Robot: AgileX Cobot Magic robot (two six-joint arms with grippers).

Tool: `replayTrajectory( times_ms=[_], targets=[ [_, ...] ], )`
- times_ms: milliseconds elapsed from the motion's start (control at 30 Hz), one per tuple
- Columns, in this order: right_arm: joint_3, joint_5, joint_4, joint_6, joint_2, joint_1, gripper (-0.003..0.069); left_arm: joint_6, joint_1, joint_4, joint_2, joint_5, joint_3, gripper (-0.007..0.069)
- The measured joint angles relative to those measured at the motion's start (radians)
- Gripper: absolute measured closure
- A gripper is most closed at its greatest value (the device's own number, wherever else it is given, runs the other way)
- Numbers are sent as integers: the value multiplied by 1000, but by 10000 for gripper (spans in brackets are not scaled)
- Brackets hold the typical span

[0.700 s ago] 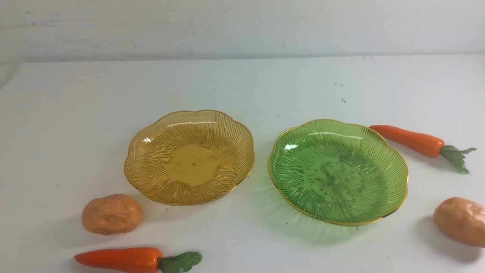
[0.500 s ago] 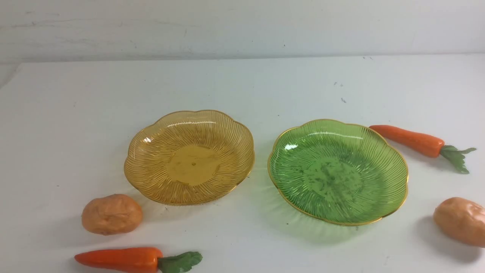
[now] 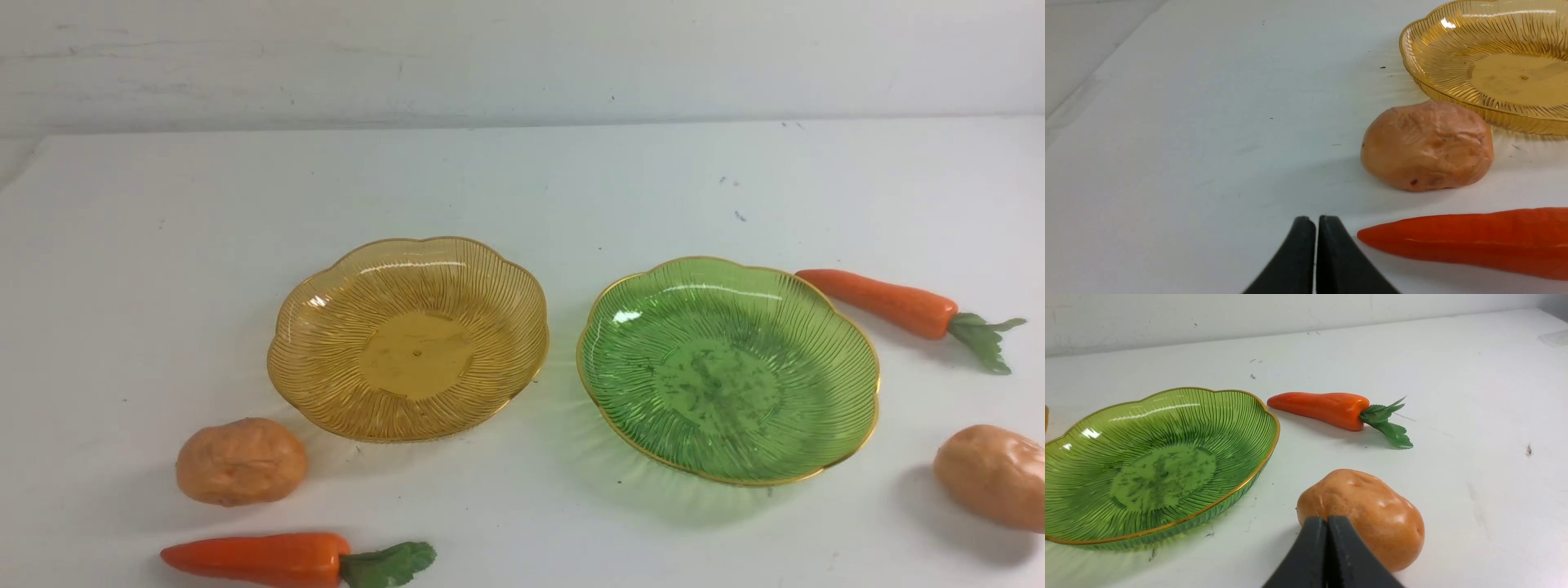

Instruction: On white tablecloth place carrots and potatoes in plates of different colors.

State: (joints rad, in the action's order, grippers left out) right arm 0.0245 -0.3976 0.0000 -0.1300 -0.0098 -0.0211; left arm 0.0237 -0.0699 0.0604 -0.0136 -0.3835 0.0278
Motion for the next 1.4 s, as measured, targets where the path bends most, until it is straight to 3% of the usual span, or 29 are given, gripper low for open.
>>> replayTrajectory(
  times_ms=[800,867,1033,1100,1233,1333,1400],
  targets=[
    [1,14,-12,-10,0,0,674,10,0,-15,0,0,0,628],
    [1,42,65,-60,0,0,674,113,0,-164,0,0,0,628],
    [1,117,555,-332,0,0,674,435,0,-663,0,-25,0,628],
    [1,137,653,-353,0,0,674,518,0,-860,0,-31,0,628],
    [1,176,733,-346,0,0,674,521,0,-1031,0,17,0,628],
    [-9,204,740,-259,0,0,674,478,0,-1063,0,64,0,628],
    [-74,222,743,-165,0,0,674,379,0,-1089,0,88,-10,628]
  ],
)
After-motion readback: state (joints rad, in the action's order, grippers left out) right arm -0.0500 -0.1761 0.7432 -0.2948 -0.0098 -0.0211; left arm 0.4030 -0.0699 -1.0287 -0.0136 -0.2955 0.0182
